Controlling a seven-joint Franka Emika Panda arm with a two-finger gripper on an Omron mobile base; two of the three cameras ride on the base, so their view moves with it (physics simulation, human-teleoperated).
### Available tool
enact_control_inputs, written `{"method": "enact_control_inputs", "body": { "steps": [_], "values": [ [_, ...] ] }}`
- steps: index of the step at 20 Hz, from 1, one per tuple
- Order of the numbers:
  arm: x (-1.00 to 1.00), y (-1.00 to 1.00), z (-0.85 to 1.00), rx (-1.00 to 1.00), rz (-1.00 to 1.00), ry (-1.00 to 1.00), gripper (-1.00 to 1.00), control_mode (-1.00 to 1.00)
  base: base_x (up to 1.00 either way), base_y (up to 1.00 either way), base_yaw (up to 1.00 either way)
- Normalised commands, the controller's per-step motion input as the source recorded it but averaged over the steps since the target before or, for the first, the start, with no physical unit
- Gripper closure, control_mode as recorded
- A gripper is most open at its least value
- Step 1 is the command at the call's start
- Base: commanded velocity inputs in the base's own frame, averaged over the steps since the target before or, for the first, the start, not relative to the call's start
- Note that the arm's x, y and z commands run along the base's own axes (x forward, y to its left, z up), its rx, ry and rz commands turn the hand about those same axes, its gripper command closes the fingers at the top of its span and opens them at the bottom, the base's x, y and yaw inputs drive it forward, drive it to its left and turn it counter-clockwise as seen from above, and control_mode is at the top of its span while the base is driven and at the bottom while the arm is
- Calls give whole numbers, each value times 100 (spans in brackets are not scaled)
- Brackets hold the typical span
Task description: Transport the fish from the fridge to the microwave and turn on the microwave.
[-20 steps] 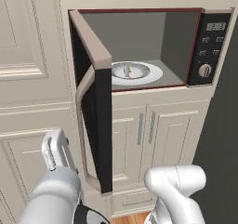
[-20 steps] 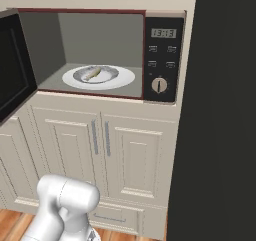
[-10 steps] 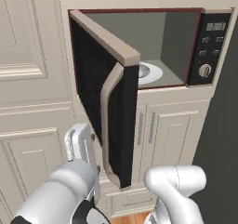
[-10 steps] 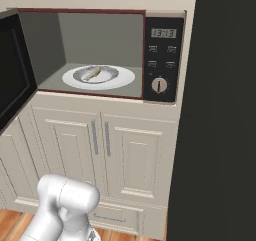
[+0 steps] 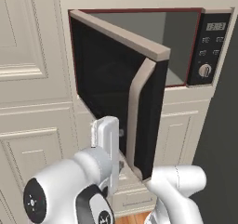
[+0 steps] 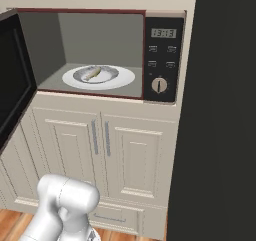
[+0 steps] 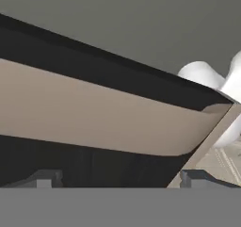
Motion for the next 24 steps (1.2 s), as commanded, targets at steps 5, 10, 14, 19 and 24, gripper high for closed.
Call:
{"method": "enact_control_inputs", "body": {
  "steps": [5, 10, 14, 19, 24],
  "values": [
    [9, -63, -1, 6, -26, 0, -100, -100, 0, 0, 0],
    [18, -62, -3, 5, -22, 0, -100, -100, 0, 0, 0],
    [28, -61, -5, 7, -15, 0, -100, -100, 0, 0, 0],
    [35, -60, -6, 6, -11, 0, -100, -100, 0, 0, 0],
    [46, -53, -7, 3, -5, 0, -100, -100, 0, 0, 0]
  ]
}}
